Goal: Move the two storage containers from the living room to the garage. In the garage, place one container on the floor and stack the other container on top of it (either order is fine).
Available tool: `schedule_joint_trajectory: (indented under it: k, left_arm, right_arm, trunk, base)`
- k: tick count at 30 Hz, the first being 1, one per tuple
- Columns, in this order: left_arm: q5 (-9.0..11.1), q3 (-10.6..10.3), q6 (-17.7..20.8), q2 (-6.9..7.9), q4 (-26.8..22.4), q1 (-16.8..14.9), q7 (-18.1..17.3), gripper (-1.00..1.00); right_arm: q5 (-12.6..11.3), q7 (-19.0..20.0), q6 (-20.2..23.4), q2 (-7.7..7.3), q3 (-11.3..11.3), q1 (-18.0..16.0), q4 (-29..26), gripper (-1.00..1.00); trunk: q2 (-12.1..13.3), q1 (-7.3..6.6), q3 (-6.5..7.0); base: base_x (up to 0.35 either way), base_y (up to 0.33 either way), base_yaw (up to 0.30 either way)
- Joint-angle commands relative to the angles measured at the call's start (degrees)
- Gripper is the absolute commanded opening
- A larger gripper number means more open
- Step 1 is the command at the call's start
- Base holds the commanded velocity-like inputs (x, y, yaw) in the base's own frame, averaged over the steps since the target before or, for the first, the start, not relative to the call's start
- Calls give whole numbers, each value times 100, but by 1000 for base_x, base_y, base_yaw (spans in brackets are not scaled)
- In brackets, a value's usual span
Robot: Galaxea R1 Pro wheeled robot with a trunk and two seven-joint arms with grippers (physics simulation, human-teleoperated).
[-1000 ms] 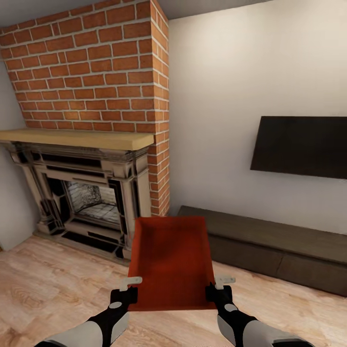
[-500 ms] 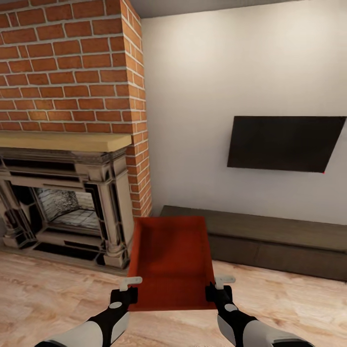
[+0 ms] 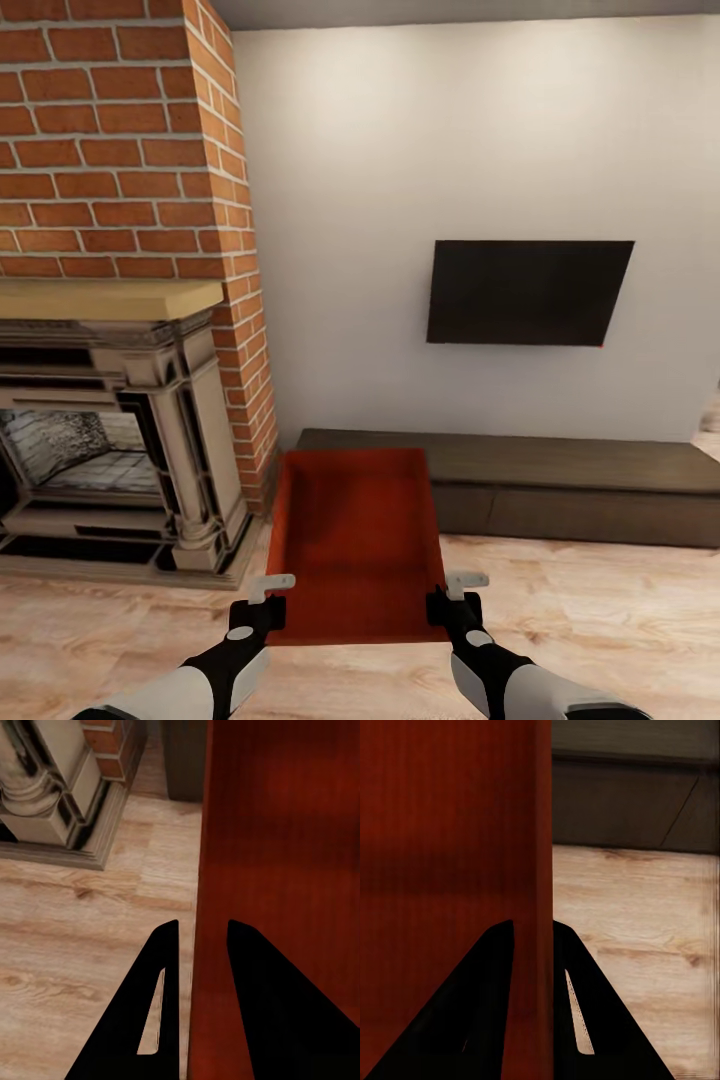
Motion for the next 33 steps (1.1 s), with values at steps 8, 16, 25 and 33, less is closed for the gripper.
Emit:
schedule_joint_trajectory:
  k: [8,16,25,33]
  left_arm:
    - [22,-84,-41,-1,-4,-8,68,-100]
    - [14,-84,-41,0,-5,-8,68,-100]
    - [13,-84,-41,-1,-4,-8,68,-100]
    - [13,-84,-41,-1,-4,-8,68,-100]
  right_arm:
    - [-67,-20,-21,50,38,-5,23,-100]
    - [-67,-20,-21,50,38,-5,23,-100]
    - [-67,-20,-21,50,38,-5,23,-100]
    - [-66,-20,-21,50,38,-5,23,-100]
  trunk:
    - [-10,2,-10]
    - [-10,2,-10]
    - [-10,2,-10]
    - [-10,2,-10]
  base:
    - [0,0,-279]
    - [0,0,-279]
    - [0,0,-279]
    - [0,0,-279]
